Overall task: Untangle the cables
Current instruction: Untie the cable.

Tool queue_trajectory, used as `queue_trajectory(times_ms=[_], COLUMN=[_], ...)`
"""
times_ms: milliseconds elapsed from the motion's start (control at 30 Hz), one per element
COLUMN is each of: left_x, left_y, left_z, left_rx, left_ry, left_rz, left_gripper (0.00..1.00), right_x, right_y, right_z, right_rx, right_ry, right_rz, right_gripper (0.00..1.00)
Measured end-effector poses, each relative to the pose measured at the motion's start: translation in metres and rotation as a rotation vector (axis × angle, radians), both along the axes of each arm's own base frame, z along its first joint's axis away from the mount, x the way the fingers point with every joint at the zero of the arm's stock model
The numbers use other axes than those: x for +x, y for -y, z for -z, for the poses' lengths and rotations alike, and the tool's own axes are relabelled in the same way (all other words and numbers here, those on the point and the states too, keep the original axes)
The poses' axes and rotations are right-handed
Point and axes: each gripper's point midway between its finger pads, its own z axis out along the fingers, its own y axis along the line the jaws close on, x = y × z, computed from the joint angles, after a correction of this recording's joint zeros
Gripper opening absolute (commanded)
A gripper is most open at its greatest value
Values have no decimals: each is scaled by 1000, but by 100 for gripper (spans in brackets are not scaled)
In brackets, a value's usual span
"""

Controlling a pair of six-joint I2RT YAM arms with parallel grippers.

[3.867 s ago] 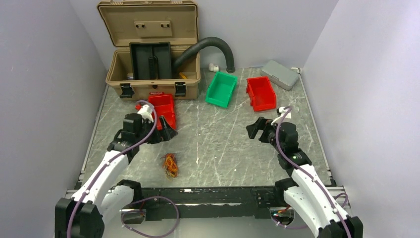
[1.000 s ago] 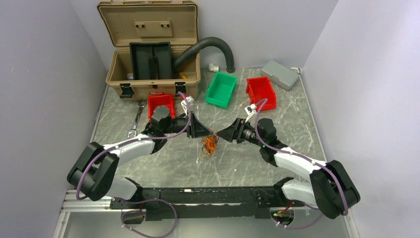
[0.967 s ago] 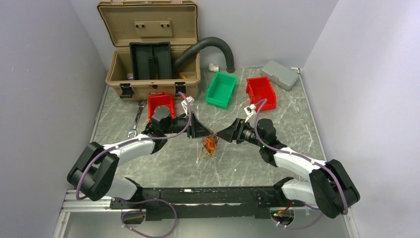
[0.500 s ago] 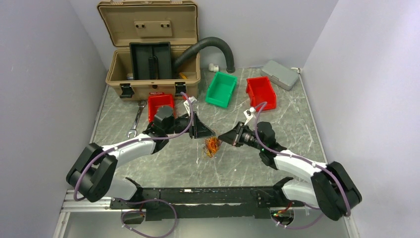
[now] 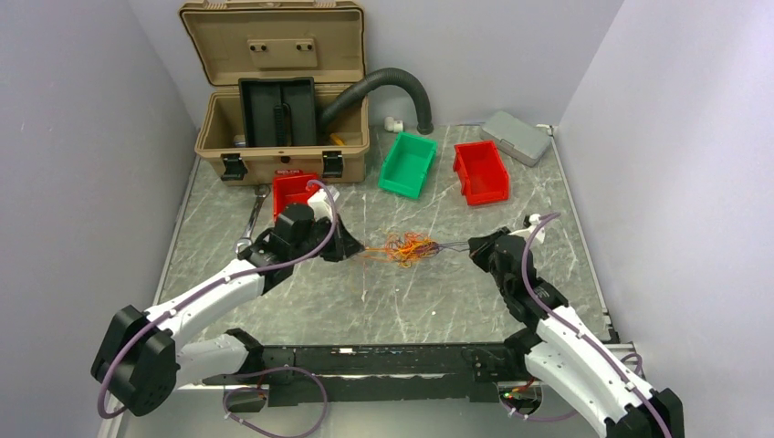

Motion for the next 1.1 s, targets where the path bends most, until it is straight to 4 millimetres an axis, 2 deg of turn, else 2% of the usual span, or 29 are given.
queue_trajectory(times_ms=[133,267,300,333,467,500,533,667,800,1000,1100], left_x=[5,5,5,6,8,8,8,3,-1,0,-3], left_y=[-30,-48,-51,-53,-65,-68,-70,-61,-40,11,40], left_z=[29,35,35,36,44,47,51,51,44,39,37], left_rx=[125,174,182,190,265,285,303,318,297,275,248], left_ry=[-88,-115,-119,-122,-117,-117,-117,-77,-20,30,61], left_rz=[-147,-235,-252,-264,-277,-273,-265,-176,-50,134,212], left_gripper=[0,0,3,11,72,91,98,99,99,98,93], right_x=[-7,-7,-6,-4,3,5,6,10,10,6,6], right_y=[19,14,12,8,-9,-13,-18,-47,-65,-74,-78], right_z=[12,5,2,-1,-12,-14,-16,-22,-23,-26,-33], right_rx=[-44,-67,-77,-85,-152,-171,-179,-188,-180,-167,-157], right_ry=[-53,-54,-47,-35,18,30,42,71,77,91,108], right_rz=[89,54,34,5,-135,-172,-214,-390,-495,-557,-576], right_gripper=[0,0,0,0,0,0,0,0,0,0,0])
